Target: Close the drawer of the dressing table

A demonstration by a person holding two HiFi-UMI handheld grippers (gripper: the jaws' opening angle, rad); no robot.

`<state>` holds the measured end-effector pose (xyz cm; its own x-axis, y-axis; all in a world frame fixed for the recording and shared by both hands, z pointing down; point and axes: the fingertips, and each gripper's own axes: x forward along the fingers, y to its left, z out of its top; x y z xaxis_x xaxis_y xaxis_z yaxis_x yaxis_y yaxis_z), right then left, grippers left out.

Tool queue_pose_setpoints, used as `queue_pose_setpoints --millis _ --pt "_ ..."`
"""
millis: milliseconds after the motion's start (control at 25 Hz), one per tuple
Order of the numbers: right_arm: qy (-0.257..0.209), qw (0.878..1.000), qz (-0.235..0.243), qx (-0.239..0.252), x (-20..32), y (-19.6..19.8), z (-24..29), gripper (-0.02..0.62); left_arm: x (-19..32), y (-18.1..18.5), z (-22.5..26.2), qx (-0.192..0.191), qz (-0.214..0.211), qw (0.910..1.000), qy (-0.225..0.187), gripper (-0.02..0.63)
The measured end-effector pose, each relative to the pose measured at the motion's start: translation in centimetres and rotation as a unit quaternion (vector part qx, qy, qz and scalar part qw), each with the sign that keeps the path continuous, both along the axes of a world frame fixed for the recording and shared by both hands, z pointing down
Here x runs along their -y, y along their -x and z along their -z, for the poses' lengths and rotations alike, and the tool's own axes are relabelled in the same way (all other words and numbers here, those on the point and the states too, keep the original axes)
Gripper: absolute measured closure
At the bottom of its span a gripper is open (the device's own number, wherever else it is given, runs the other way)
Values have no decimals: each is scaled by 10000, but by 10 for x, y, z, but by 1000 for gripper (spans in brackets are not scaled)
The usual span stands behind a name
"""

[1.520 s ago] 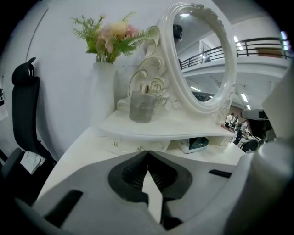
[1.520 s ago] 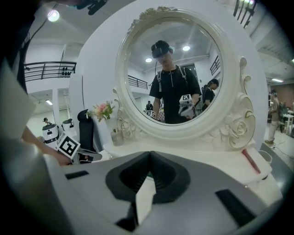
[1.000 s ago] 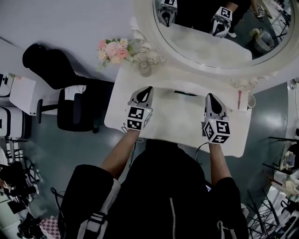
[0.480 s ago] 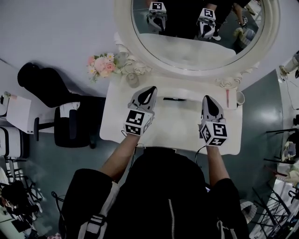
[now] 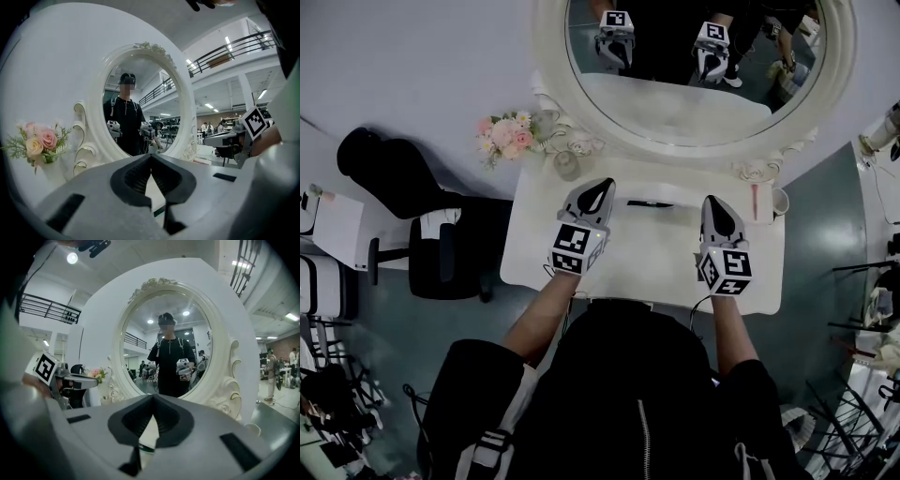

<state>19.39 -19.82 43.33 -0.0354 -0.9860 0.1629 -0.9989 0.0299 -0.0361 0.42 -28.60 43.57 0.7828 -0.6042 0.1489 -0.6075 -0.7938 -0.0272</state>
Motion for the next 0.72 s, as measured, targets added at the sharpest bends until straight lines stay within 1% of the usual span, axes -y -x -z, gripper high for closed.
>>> queue_pose_setpoints --millis 720 --pt "-29 10000 87 -32 1 7 0 595 -1 7 -4 38 33 10000 34 600"
